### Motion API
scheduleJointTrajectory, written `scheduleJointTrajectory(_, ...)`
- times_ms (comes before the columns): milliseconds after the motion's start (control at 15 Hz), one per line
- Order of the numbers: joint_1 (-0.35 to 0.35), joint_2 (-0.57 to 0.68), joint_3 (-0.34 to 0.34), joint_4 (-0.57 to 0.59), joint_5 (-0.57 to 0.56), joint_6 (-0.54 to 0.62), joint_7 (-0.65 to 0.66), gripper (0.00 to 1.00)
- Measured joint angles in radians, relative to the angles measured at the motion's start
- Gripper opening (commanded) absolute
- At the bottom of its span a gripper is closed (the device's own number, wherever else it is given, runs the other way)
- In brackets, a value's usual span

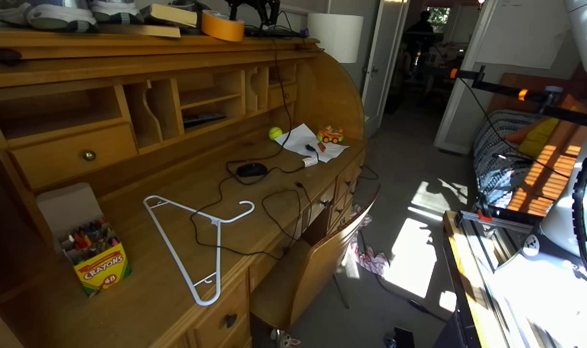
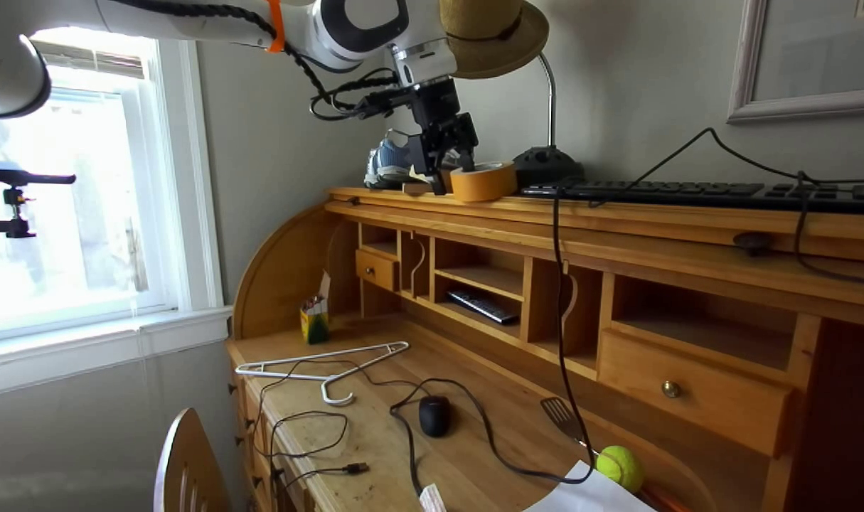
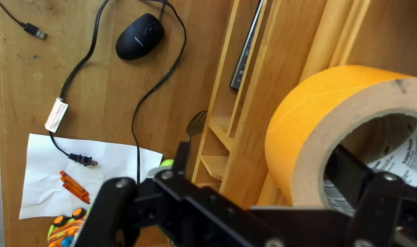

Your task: Move the orange tape closer to the coat hanger

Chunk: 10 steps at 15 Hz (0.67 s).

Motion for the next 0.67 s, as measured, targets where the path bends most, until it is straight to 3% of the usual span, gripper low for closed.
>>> scheduleJointTrajectory(667, 0.001, 0.051, 0.000, 0.061, 0.001, 0.032, 0.062, 1.00)
